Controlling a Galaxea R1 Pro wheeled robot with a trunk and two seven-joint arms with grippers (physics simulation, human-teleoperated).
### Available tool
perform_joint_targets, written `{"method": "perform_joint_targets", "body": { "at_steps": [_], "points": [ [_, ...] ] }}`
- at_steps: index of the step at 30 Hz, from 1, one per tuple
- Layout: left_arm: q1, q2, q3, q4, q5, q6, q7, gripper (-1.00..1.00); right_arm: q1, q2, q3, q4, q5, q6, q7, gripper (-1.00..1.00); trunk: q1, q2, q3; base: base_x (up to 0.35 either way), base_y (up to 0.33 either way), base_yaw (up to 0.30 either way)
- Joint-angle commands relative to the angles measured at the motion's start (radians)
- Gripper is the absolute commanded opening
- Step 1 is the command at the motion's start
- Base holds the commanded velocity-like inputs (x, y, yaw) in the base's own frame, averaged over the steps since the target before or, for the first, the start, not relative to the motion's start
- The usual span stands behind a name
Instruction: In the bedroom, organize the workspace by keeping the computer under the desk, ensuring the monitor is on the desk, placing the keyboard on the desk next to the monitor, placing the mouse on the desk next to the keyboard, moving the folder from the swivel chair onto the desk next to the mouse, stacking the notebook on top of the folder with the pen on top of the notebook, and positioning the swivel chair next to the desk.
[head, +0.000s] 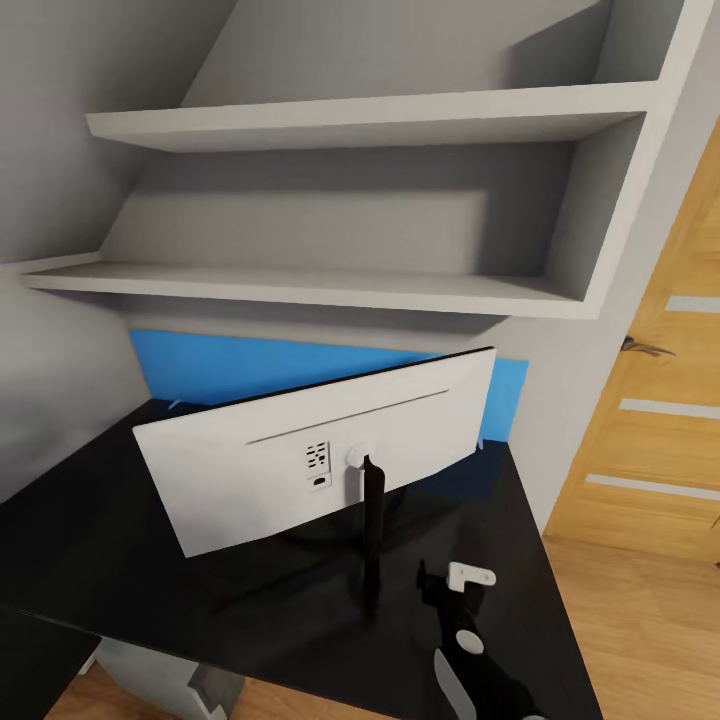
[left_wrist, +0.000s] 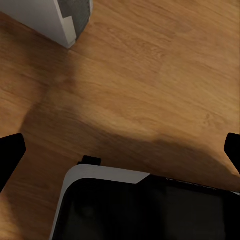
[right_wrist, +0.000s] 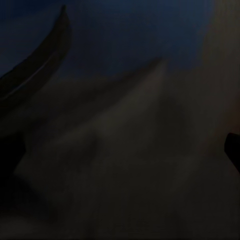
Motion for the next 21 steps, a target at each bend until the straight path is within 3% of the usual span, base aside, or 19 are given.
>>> {"method": "perform_joint_targets", "body": {
  "at_steps": [1,7,13,21],
  "points": [
    [-0.001,0.000,-0.004,0.002,0.010,-0.003,-0.007,1.00,-0.001,-0.001,0.008,0.000,-0.011,-0.003,-0.006,1.00,0.000,-0.001,-0.002,0.000,0.000,0.000],
    [-0.001,0.001,-0.003,0.002,0.010,-0.003,-0.007,1.00,-0.001,-0.004,0.012,-0.007,-0.007,0.005,0.026,1.00,0.000,-0.001,-0.002,0.000,0.000,0.000],
    [-0.001,0.001,-0.003,0.002,0.010,-0.003,-0.006,1.00,-0.001,-0.003,0.013,-0.014,0.002,0.000,0.128,1.00,0.000,-0.001,-0.002,0.000,0.000,0.000],
    [-0.001,0.001,-0.003,0.002,0.010,-0.003,-0.007,1.00,-0.001,0.017,0.013,-0.010,0.001,-0.002,0.042,1.00,0.000,-0.001,-0.002,0.000,0.000,0.080]
  ]
}}
